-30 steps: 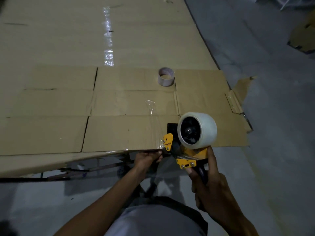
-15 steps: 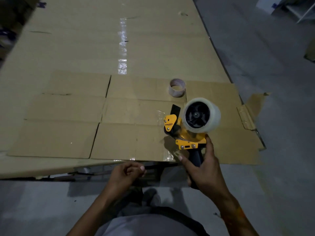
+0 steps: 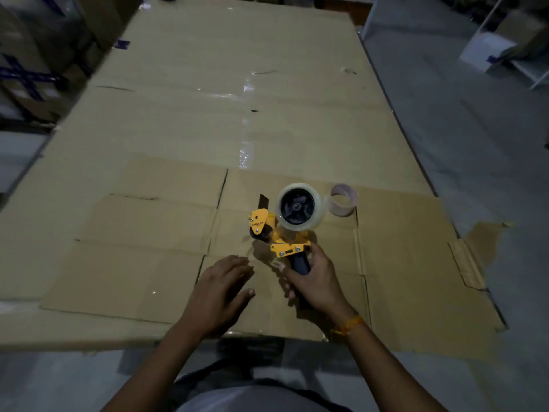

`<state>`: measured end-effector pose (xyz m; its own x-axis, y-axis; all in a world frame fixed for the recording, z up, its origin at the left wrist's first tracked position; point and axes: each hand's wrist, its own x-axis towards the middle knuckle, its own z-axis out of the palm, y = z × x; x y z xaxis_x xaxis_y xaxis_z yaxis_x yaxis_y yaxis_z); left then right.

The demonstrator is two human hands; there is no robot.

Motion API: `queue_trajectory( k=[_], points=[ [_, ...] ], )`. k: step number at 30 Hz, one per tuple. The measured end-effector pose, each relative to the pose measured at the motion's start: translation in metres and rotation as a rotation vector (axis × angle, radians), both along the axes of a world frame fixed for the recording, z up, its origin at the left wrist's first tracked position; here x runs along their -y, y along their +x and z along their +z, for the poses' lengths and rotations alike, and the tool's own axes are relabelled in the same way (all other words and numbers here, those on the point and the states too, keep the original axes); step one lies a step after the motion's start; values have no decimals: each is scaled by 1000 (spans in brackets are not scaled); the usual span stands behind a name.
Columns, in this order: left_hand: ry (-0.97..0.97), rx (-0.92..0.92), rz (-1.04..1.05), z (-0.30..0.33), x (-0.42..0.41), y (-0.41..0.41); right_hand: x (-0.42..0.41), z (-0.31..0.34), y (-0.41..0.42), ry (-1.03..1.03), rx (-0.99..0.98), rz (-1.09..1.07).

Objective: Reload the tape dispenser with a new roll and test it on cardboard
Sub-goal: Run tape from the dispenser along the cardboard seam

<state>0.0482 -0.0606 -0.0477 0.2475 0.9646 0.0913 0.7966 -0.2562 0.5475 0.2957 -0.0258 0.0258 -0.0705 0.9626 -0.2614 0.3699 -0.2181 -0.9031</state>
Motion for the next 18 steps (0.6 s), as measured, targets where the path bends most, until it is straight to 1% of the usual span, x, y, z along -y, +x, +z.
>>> queue_trajectory(
  k=[2, 4, 6, 9, 12, 15, 18],
  points=[
    [-22, -118, -16, -12, -14, -11, -20, -12, -22, 15, 48, -8],
    [-24, -195, -20, -20, -25, -19, -38, -24, -40, 43, 122, -29],
    [-20, -225, 5, -22, -34, -24, -54, -38, -53, 58, 156, -36],
    [-33, -237, 66, -23, -41, -26, -69, -52, -68, 12, 92, -47],
    [-48, -260, 99, -24, -40, -24, -76, -59, -78, -1, 85, -28],
    [-40, -269, 121, -24, -39, -21, -81, -62, -77, 51, 219, -31],
    [-31, -285, 129, -24, -39, -20, -82, -55, -69, 51, 347, 31]
  ],
)
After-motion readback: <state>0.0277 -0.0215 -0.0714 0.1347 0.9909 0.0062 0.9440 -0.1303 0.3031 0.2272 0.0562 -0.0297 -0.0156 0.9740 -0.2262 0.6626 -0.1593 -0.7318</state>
